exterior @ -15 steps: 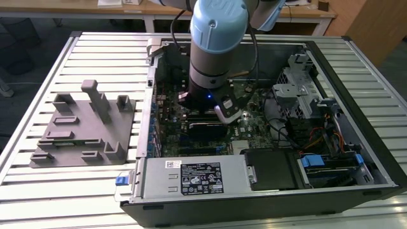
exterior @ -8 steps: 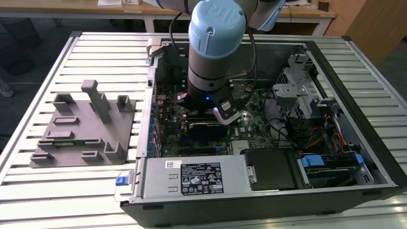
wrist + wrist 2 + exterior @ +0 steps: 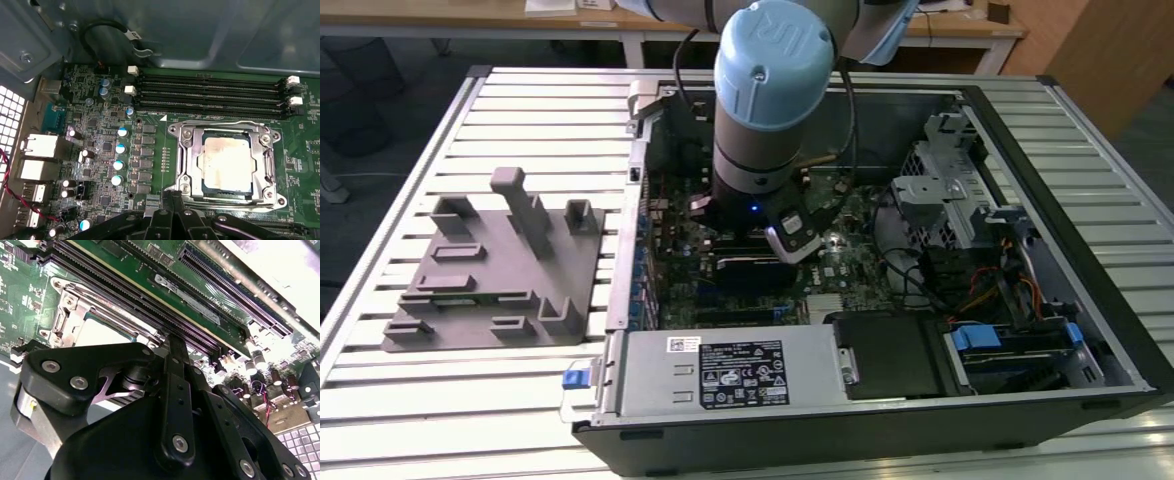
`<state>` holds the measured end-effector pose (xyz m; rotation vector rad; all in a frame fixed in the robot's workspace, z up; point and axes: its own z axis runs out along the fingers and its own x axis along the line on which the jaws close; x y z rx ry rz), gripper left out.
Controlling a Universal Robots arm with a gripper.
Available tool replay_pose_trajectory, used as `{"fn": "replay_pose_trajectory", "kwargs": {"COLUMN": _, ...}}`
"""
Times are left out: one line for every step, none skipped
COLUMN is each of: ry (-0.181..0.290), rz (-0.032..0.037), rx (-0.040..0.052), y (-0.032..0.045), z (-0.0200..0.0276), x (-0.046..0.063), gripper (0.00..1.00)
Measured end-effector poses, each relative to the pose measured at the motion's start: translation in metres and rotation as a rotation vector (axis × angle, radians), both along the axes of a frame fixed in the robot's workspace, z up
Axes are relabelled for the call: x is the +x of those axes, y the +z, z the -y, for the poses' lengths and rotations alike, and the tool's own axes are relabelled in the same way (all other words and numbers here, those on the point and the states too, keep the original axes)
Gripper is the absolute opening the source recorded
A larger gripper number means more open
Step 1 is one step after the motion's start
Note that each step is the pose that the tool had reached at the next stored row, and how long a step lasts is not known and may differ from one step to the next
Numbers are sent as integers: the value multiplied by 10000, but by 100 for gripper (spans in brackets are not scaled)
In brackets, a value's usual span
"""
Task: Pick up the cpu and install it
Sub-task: 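Install the second cpu locking lever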
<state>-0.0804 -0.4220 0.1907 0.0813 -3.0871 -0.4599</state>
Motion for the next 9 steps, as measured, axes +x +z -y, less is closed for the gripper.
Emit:
{"fn": "replay_pose_trajectory", "kwargs": {"ry": 2, "rz": 1, "rx": 2, "y": 0, "z": 0, "x": 0, "gripper": 11}}
{"fn": "replay_pose_trajectory", "kwargs": {"ry": 4, "rz": 0, "rx": 1, "y": 0, "z": 0, "x": 0, "gripper": 11}}
{"fn": "replay_pose_trajectory", "kwargs": {"ry": 4, "rz": 1, "rx": 1, "y": 0, "z": 1, "x": 0, "gripper": 11}}
{"fn": "replay_pose_trajectory", "kwargs": {"ry": 6, "rz": 1, "rx": 2, "y": 0, "z": 0, "x": 0, "gripper": 11}}
{"fn": "replay_pose_trajectory", "kwargs": {"ry": 7, "rz": 1, "rx": 1, "y": 1, "z": -2, "x": 0, "gripper": 11}}
{"fn": "replay_pose_trajectory", "kwargs": {"ry": 8, "rz": 0, "rx": -1, "y": 1, "z": -6, "x": 0, "gripper": 11}}
{"fn": "replay_pose_trajectory", "kwargs": {"ry": 8, "rz": 0, "rx": 0, "y": 1, "z": -13, "x": -1, "gripper": 11}}
{"fn": "replay_pose_trajectory", "kwargs": {"ry": 12, "rz": 0, "rx": 0, "y": 1, "z": -22, "x": -1, "gripper": 11}}
{"fn": "replay_pose_trajectory", "kwargs": {"ry": 16, "rz": 0, "rx": -1, "y": 1, "z": -34, "x": -1, "gripper": 11}}
